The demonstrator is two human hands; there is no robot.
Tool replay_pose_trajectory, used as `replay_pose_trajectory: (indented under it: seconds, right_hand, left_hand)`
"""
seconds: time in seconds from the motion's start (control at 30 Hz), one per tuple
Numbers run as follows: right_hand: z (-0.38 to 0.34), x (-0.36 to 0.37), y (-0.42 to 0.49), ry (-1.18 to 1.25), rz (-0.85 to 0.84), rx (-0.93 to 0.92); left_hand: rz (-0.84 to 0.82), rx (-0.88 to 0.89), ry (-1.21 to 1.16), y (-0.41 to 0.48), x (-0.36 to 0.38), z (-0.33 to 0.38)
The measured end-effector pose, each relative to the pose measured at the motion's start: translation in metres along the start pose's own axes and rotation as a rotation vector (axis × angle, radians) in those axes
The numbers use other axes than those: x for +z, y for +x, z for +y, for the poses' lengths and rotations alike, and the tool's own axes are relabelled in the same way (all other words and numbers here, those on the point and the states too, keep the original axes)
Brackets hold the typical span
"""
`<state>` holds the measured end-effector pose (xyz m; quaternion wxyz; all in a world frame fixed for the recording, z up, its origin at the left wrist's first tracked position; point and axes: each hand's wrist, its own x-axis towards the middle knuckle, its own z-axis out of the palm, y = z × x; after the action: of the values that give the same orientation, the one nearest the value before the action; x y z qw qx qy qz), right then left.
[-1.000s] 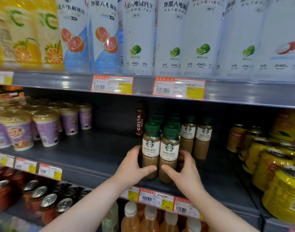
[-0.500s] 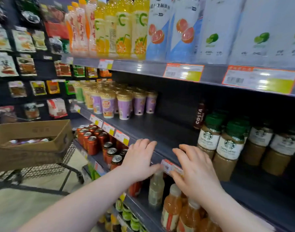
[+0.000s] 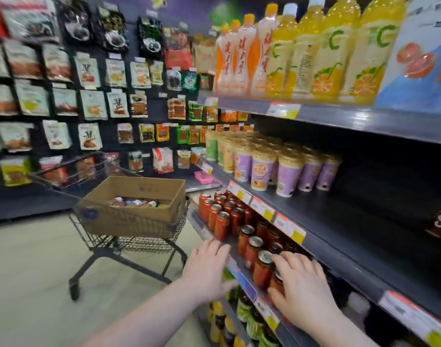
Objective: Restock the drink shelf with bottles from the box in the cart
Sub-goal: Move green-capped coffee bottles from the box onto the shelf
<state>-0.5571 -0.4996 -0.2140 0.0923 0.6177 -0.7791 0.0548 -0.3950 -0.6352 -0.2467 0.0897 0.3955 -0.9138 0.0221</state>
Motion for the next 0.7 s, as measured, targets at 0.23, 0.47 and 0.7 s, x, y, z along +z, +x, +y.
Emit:
replay_pose_trajectory:
  seconds: [0.23, 0.47, 0.7]
  right_hand:
    - [-0.14, 0.042, 0.094, 0.03, -0.075, -0.158]
    - [-0.241, 0.081, 0.158, 0.07, -0.151, -0.261]
    - [-0.295, 0.113, 0.226, 0.08, -0.218, -0.365]
  left_hand:
    - [-0.041, -0.207, -0.018, -0.033, 0.015, -0.165]
    - [-0.074, -0.347, -0.026, -0.06, 0.026, -0.278]
    - [-0.127, -0.448, -0.047, -0.051, 0.045, -0.342]
